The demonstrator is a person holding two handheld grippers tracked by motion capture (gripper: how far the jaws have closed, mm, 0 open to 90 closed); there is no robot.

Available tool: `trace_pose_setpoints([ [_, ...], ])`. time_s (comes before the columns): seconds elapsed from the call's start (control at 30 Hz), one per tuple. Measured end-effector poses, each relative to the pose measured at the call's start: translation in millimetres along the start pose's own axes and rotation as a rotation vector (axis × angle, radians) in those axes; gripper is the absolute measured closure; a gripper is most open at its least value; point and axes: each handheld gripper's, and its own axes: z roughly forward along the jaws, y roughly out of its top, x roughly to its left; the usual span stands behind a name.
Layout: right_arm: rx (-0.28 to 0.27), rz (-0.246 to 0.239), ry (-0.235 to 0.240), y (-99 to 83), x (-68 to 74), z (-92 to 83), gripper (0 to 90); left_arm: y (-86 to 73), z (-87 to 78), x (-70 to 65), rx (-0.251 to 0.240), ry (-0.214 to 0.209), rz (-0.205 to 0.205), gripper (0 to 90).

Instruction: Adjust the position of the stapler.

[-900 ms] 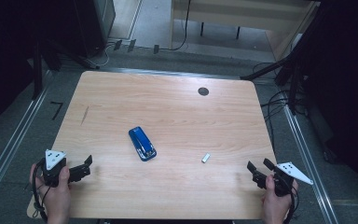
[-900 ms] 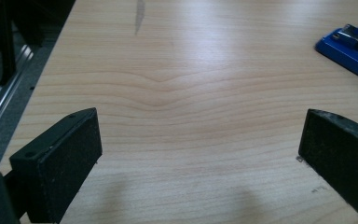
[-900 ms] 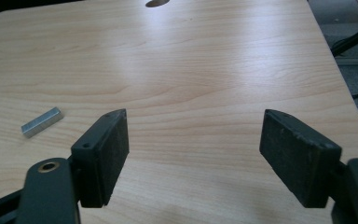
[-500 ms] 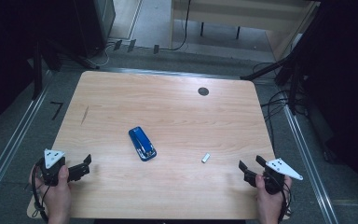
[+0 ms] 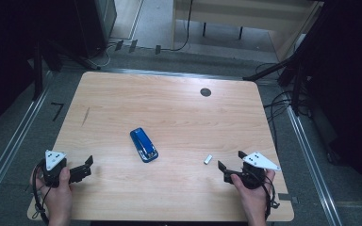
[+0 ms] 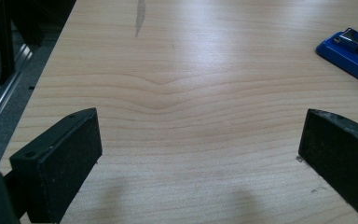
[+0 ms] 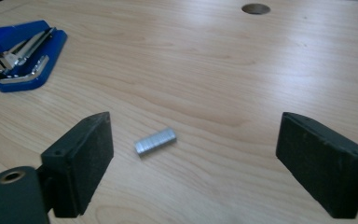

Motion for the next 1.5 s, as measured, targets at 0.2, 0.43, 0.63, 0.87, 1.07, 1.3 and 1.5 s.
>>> trace_pose_setpoints([
  [0.2,0.015,0.006,0.038,10.8,17.0,16.6,7.4,-0.1,0.2,-1.6,-0.002,0.011,0.011,0.0],
  [0.43,0.028,-0.024,0.089,22.8,48.1,39.4,7.4,0.1,0.3,-0.3,0.0,-0.001,0.002,0.0],
  [0.63,0.047,-0.04,0.094,26.7,63.7,51.5,11.2,0.2,1.0,-2.0,0.008,0.001,0.019,0.0],
  [0.87,0.067,-0.069,0.1,34.7,88.8,71.0,17.5,0.5,1.5,-1.3,0.014,0.006,0.008,0.0],
  [1.07,0.065,-0.084,0.098,42.2,103.0,80.8,24.6,0.4,1.2,-1.3,0.013,0.006,0.004,0.0],
  [1.3,0.088,-0.109,0.156,47.5,120.8,95.1,32.5,0.5,1.3,-1.4,0.014,0.006,0.008,0.0],
  [1.5,0.118,-0.142,0.195,48.8,136.4,107.7,32.5,0.4,1.6,-1.6,0.014,0.005,0.009,0.0],
])
